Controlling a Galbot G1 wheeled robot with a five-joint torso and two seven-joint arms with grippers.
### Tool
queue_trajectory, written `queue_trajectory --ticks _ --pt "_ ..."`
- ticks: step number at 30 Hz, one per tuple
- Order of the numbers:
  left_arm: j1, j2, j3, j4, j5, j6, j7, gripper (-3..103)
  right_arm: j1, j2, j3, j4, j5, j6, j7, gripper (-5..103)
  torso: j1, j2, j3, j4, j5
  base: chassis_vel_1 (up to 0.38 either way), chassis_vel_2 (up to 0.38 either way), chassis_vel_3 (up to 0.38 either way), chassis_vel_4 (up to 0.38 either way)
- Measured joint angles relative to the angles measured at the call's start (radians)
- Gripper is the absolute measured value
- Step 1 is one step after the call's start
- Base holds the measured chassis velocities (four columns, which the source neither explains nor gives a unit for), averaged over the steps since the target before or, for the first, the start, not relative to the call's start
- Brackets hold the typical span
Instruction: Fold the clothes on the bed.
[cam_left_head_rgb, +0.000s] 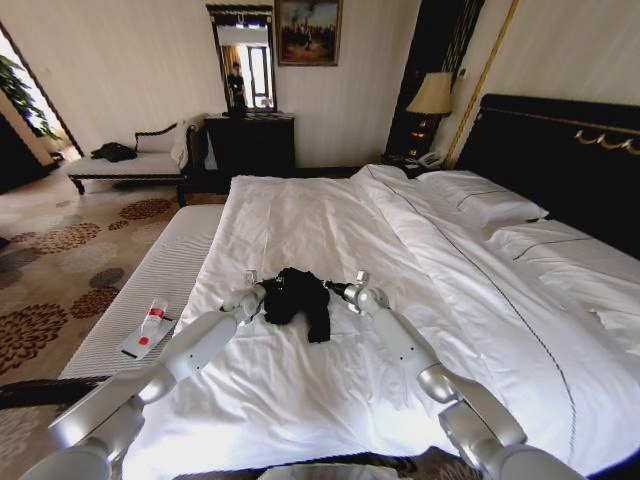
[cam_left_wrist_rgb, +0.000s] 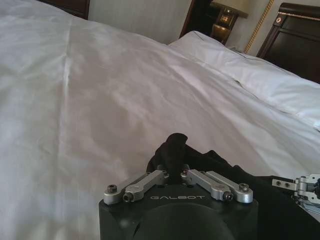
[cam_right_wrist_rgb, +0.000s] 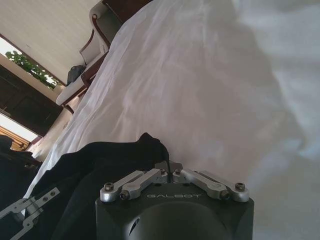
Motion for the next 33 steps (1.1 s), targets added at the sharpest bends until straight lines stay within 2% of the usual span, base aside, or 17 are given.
queue_trajectory --ticks 7,13,16,19,25,33 --pt "0.006 0.009 -0.005 -0.018 -0.001 0.0 -0.006 3 -0.003 -0.006 0.0 0.031 0.004 0.006 0.018 0 0.0 0.0 0.0 0.0001 0.0 0.0 0.0 0.0 0.0" --pt "0.007 0.03 -0.02 -0.059 -0.013 0.0 -0.013 3 -0.007 -0.042 -0.003 0.129 0.033 0.006 0.051 0 0.0 0.0 0.0 -0.0001 0.0 0.0 0.0 0.0 0.0" --pt "0.004 0.05 -0.036 -0.096 -0.025 0.0 -0.018 3 -0.007 -0.081 -0.004 0.212 0.065 0.004 0.075 0 0.0 0.0 0.0 0.0003 0.0001 0.0 0.0 0.0 0.0" --pt "0.0 0.08 -0.054 -0.155 -0.046 0.003 -0.029 3 -0.006 -0.159 -0.001 0.317 0.111 0.0 0.108 0 0.0 0.0 0.0 0.0001 0.0001 0.0 0.0 0.0 0.0" --pt "-0.013 0.118 -0.068 -0.232 -0.076 0.006 -0.046 3 0.004 -0.243 0.012 0.411 0.162 -0.008 0.149 0 0.0 0.0 0.0 -0.0004 0.0001 0.0 0.0 0.0 0.0" --pt "-0.103 0.181 -0.074 -0.339 -0.155 0.018 -0.09 3 0.121 -0.352 -0.002 0.542 0.273 -0.016 0.238 0 0.0 0.0 0.0 0.0001 -0.0001 0.0 0.0 0.0 0.0"
